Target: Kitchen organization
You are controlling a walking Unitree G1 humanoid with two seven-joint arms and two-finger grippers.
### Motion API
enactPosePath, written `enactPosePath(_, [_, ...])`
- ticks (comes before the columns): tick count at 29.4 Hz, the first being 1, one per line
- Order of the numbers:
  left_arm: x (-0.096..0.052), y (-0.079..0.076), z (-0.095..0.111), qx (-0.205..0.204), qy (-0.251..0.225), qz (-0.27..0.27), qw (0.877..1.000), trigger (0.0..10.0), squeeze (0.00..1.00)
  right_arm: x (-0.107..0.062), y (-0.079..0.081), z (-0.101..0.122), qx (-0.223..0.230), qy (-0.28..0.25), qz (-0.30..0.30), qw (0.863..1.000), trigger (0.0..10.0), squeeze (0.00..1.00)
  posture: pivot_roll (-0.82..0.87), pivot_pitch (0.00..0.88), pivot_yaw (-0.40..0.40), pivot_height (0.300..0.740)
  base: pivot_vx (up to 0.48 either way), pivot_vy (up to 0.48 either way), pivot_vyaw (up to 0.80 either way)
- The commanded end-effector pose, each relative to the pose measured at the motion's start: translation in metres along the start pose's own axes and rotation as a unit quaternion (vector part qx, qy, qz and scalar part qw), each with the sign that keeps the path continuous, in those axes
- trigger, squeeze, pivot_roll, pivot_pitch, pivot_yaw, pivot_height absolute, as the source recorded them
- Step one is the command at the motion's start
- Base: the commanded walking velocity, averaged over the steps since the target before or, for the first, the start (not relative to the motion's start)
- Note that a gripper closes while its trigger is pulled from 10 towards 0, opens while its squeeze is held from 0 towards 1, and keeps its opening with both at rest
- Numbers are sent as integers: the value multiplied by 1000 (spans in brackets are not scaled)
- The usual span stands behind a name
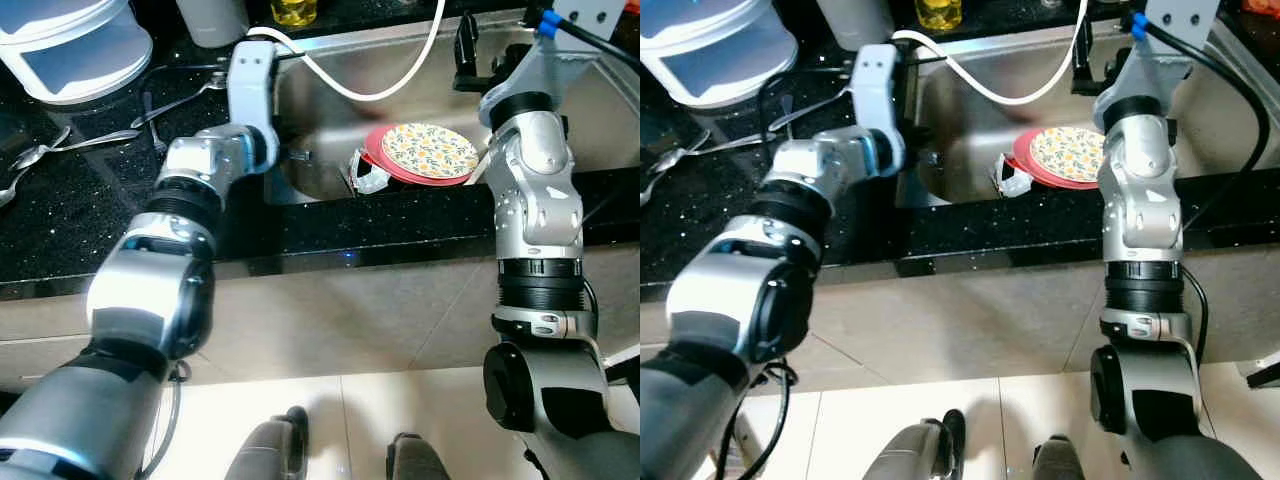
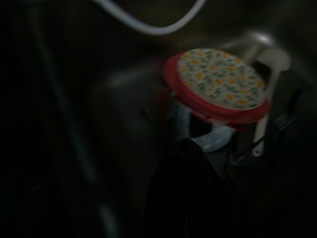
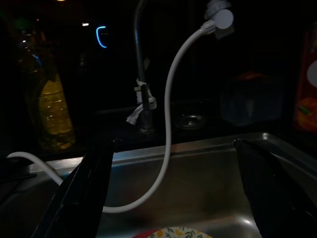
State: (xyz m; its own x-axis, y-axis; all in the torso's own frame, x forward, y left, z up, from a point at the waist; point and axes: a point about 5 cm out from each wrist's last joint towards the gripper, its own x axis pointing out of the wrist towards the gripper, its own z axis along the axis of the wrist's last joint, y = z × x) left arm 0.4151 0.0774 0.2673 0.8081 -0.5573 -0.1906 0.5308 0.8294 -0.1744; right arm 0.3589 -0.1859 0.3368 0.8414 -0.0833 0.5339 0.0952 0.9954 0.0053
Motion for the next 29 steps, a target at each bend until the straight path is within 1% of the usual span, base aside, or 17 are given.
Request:
enactPosePath(1, [0, -6, 12, 21, -28, -13, 999, 10000, 0, 0, 4, 4, 0, -9, 4, 1000, 10000, 0, 56, 156, 173, 740, 0, 0, 0])
enactPosePath(2, [0, -6, 12, 21, -28, -13, 999, 10000, 0, 0, 4, 4, 0, -9, 4, 1000, 10000, 0, 56, 156, 173, 740, 0, 0, 0])
enactPosePath(3, [-3, -5, 24, 64, -63, 4, 996, 10000, 0, -1, 2, 3, -1, -9, 2, 1000, 10000, 0, 64, 149, 171, 740, 0, 0, 0])
enactPosePath(5, [-5, -3, 25, 78, -69, 16, 994, 10000, 0, -1, 2, 3, -1, -9, 2, 1000, 10000, 0, 64, 149, 171, 740, 0, 0, 0])
enactPosePath(6, [-6, -2, 26, 85, -70, 19, 994, 10000, 1000, -1, 3, 3, 0, -9, 3, 1000, 10000, 0, 68, 143, 168, 740, 0, 0, 0])
enactPosePath(10, [-10, 2, 35, 94, -97, 24, 991, 10000, 1000, 0, 7, 3, 4, -12, 7, 1000, 10000, 0, 68, 137, 165, 740, 0, 0, 0])
enactPosePath(11, [-14, 9, 39, 100, -106, 47, 988, 10000, 0, 1, 7, 4, 5, -13, 8, 1000, 10000, 0, 69, 130, 163, 740, 0, 0, 0])
enactPosePath(12, [-14, 9, 39, 100, -106, 47, 988, 10000, 0, 1, 7, 4, 5, -13, 8, 1000, 10000, 0, 69, 130, 163, 740, 0, 0, 0])
enactPosePath(13, [-22, 24, 43, 128, -103, 108, 981, 10000, 0, 1, 7, 4, 5, -14, 8, 1000, 10000, 0, 71, 127, 161, 740, 0, 0, 0])
enactPosePath(14, [-22, 24, 43, 128, -103, 108, 981, 10000, 0, 1, 7, 4, 5, -14, 8, 1000, 10000, 0, 71, 127, 161, 740, 0, 0, 0])
enactPosePath(15, [-26, 37, 42, 144, -86, 155, 974, 10000, 0, 1, 6, 4, 5, -14, 8, 1000, 10000, 0, 71, 127, 161, 740, 0, 0, 0])
enactPosePath(18, [-48, 77, 36, 158, -52, 299, 940, 10000, 0, 1, 6, 4, 5, -14, 7, 1000, 10000, 0, 78, 126, 161, 740, 0, 0, 0])
enactPosePath(20, [-48, 77, 36, 158, -52, 299, 940, 10000, 0, 1, 6, 4, 5, -14, 7, 1000, 10000, 0, 78, 126, 161, 740, 0, 0, 0])
enactPosePath(22, [-65, 99, 34, 144, -48, 364, 919, 10000, 0, 1, 6, 3, 6, -12, 7, 1000, 10000, 0, 83, 129, 158, 740, 0, 0, 0])
enactPosePath(23, [-74, 109, 30, 127, -44, 387, 912, 10000, 1000, 1, 7, 2, 6, -12, 8, 1000, 10000, 0, 84, 130, 157, 740, 0, 0, 0])
enactPosePath(25, [-85, 122, 25, 106, -38, 413, 904, 10000, 1000, 1, 7, 2, 7, -11, 8, 1000, 10000, 0, 88, 133, 155, 740, 0, 0, 0])
enactPosePath(29, [-94, 133, 20, 83, -33, 432, 897, 10000, 1000, 2, 7, 2, 7, -11, 9, 1000, 10000, 0, 90, 136, 153, 740, 0, 0, 0])
